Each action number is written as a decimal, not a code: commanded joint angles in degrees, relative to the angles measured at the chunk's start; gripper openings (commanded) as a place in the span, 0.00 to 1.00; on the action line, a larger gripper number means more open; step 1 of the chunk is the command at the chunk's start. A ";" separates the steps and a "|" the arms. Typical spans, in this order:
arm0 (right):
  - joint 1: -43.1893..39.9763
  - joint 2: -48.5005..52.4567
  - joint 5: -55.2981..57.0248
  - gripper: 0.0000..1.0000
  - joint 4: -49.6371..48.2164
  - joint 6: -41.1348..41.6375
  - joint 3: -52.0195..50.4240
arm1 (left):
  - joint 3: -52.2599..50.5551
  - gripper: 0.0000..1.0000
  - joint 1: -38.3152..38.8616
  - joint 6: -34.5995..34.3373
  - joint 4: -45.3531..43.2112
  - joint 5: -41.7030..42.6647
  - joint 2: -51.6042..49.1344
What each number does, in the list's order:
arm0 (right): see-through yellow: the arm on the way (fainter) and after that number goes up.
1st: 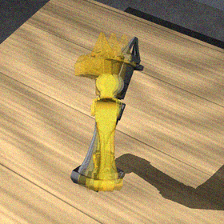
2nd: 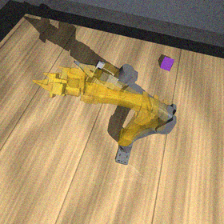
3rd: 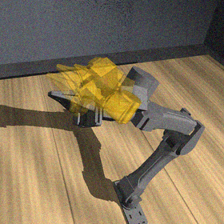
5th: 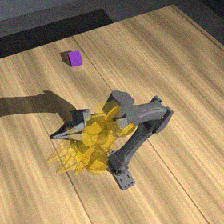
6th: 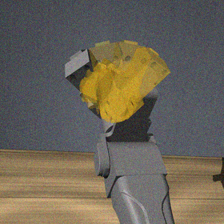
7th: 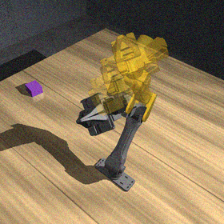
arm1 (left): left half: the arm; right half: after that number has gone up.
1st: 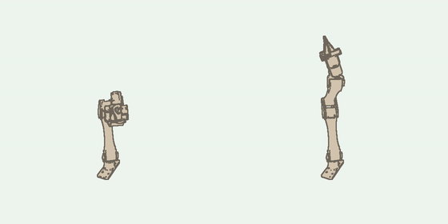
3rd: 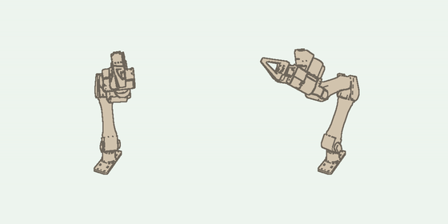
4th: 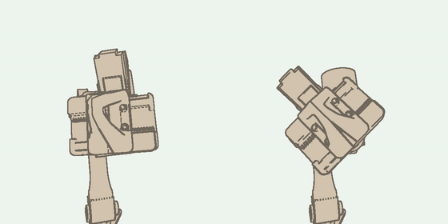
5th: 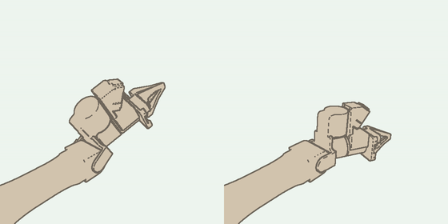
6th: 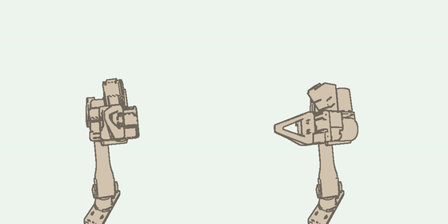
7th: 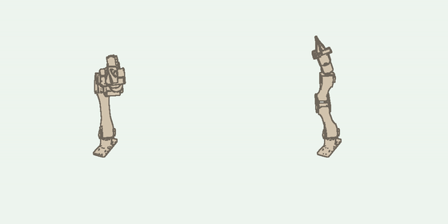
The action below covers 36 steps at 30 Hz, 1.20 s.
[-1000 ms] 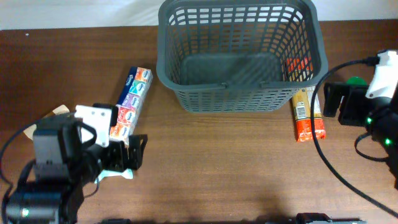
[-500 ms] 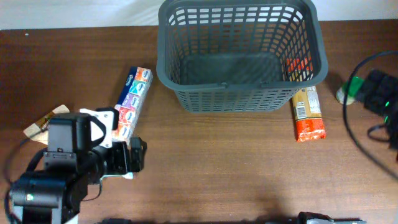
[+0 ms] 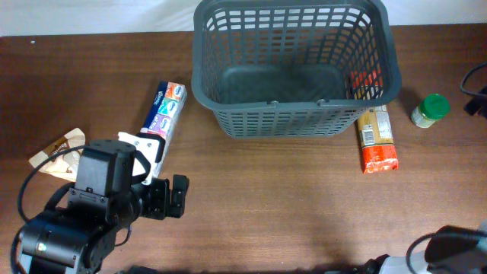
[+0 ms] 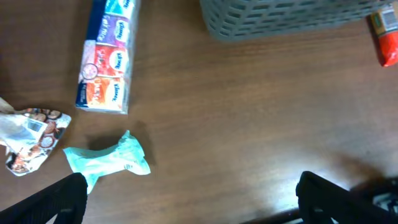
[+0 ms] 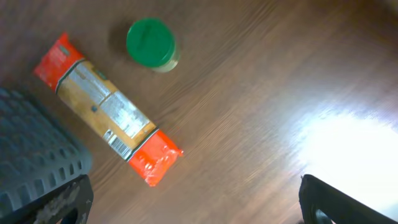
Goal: Pack container
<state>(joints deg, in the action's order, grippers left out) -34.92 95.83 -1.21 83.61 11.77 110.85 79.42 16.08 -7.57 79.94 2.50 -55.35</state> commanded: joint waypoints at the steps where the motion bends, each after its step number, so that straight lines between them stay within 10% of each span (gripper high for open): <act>1: -0.09 1.90 -5.95 0.99 -0.74 1.05 1.44 | 0.90 1.00 0.28 0.33 -0.59 -2.10 -0.20; 26: 0.96 15.39 -7.26 0.99 -14.47 3.87 2.69 | 0.87 1.00 0.28 0.33 -1.09 -2.12 -0.20; 36: 5.33 30.32 -0.87 0.99 -6.82 2.01 22.62 | 0.87 0.99 0.28 0.33 -2.75 -2.10 -0.20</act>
<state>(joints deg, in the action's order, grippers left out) -30.55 121.64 -5.45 75.22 14.63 128.22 79.42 16.08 -7.57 77.12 1.02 -55.40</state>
